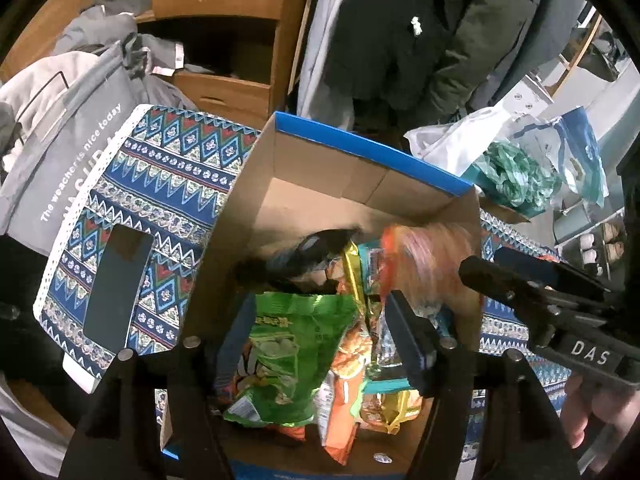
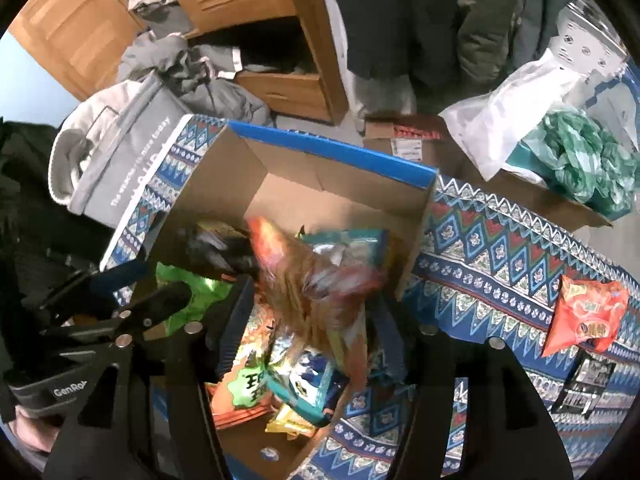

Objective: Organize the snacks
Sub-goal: 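Open both grippers to drop the bags into the box, then move both grippers back toward the last orange bag and black pack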

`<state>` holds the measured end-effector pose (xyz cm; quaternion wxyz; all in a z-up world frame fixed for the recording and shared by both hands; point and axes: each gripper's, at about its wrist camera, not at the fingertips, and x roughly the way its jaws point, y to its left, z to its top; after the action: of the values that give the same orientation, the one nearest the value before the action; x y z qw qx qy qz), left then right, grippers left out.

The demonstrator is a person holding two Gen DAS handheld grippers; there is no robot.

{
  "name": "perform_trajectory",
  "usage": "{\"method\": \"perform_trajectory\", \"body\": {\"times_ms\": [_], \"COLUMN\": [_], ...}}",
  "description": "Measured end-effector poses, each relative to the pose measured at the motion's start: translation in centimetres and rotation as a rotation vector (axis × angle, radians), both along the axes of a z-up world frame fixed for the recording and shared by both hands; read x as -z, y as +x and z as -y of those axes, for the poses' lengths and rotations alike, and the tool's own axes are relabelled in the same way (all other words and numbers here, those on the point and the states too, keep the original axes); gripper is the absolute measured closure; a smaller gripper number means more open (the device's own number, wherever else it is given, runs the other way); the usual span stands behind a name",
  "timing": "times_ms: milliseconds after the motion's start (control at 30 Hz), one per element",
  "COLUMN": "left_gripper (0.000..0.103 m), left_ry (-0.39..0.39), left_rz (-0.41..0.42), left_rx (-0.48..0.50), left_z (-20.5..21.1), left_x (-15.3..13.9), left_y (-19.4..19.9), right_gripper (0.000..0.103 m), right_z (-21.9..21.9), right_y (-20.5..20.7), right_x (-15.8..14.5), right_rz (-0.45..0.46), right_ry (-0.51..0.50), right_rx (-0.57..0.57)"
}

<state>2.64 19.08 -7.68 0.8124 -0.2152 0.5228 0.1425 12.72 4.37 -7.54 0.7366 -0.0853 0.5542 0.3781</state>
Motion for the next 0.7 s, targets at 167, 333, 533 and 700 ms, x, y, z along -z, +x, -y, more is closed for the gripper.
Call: {"method": "perform_trajectory", "body": {"times_ms": [167, 333, 533, 700], "left_gripper": [0.035, 0.031, 0.031, 0.031], "left_ry": [0.001, 0.019, 0.024, 0.015], "left_rz": [0.010, 0.012, 0.013, 0.016], "left_rx": [0.034, 0.079, 0.113, 0.138], "left_z": [1.2, 2.8, 4.4, 5.9], "left_x": [-0.5, -0.8, -1.0, -1.2], "left_y": [0.1, 0.4, 0.8, 1.4], "right_gripper": [0.035, 0.035, 0.035, 0.035], "right_z": [0.7, 1.7, 3.4, 6.0], "right_y": [0.2, 0.3, 0.6, 1.0], "right_x": [-1.2, -1.9, -1.4, -1.1], "right_rz": [0.015, 0.027, 0.015, 0.017], "right_ry": [0.032, 0.040, 0.034, 0.027], "right_rx": [0.018, 0.024, 0.029, 0.049]}}
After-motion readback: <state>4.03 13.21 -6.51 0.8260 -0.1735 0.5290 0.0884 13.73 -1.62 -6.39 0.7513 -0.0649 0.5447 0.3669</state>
